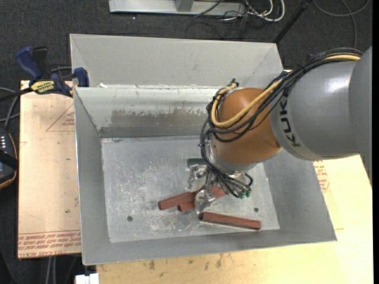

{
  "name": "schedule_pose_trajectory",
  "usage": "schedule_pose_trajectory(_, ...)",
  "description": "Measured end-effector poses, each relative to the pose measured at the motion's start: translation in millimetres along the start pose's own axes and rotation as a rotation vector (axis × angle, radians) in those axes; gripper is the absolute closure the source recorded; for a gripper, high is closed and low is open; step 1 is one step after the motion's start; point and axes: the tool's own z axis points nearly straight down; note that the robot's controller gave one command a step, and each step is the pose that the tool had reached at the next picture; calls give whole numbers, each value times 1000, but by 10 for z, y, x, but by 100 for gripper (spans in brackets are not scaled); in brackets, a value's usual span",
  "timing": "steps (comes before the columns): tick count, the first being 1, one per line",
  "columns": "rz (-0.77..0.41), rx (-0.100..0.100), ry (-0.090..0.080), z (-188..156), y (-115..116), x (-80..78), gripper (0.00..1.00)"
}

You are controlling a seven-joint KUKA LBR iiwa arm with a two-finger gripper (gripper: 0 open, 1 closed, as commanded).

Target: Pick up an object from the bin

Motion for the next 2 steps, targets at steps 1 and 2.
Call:
schedule_pose_trajectory(1, 0, 0, 1, -177, 2, 4, 100)
schedule_pose_trajectory(2, 0, 1, -3, -352, -1, -4, 100)
